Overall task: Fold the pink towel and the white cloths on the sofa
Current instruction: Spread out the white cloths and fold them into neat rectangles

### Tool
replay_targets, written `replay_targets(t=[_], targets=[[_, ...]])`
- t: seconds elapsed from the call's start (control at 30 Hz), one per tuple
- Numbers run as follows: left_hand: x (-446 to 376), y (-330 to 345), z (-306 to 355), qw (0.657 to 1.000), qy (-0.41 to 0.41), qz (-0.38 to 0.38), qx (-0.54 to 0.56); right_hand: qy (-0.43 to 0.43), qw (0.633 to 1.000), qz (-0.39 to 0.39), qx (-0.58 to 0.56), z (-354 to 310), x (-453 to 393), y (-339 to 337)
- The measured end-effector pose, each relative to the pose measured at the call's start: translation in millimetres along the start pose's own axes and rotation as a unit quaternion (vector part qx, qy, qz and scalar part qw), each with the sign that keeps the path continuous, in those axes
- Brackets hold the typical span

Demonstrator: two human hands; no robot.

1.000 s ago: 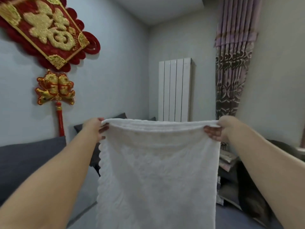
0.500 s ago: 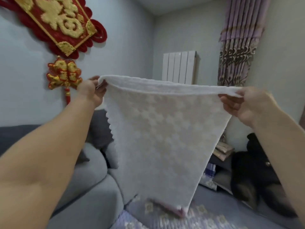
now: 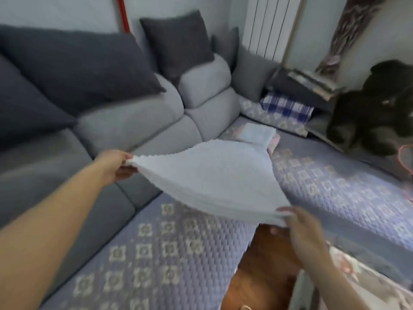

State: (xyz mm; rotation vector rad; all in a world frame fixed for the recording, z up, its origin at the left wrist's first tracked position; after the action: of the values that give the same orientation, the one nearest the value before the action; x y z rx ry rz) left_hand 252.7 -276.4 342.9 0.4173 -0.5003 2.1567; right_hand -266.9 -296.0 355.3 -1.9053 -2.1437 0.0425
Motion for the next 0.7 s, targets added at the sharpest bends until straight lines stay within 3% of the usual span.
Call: replay_targets(t=[0.1,0.2,0.33,0.5,0.7], targets=[[-28.4,-13.5,-115.7,0.998,-0.050,0.036,-0.030,0.078,0.991,-0.052,0.093,98.8,28.1,39.8],[-56.3,-36.3,-226.6,0.991,-0.073,0.098,-0.056,0.193,0.971,-0.115,0.080,199.3,49.1,83.0],[-85.0,-58.7,-333.8,0.977,-0.086,0.103,-0.165,0.314,0.943,-0.105,0.029,303.8,77.1,127.2],[-72.1,-106.6,-387.8,0.949,-0.119,0.146,-0.253,0.421,0.903,-0.079,-0.024,372.4,143.2,167.4],[-31.5,-154.7,-428.8,0.927,-0.146,0.138,-0.316,0.555,0.808,-0.196,-0.008,425.4,226.8,232.8]])
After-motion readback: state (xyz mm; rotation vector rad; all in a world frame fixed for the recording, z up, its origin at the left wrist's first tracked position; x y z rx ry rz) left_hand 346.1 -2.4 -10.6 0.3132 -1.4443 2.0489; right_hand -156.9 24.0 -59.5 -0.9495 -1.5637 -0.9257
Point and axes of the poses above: each hand's wrist, its own x-axis away from the middle knuckle, its own y-axis out of the palm, z = x × y, the point moved 9 cm from there along -x, towards the middle knuckle, and after that the axes turned 5 degrees about -z, right-handed, at the moved point
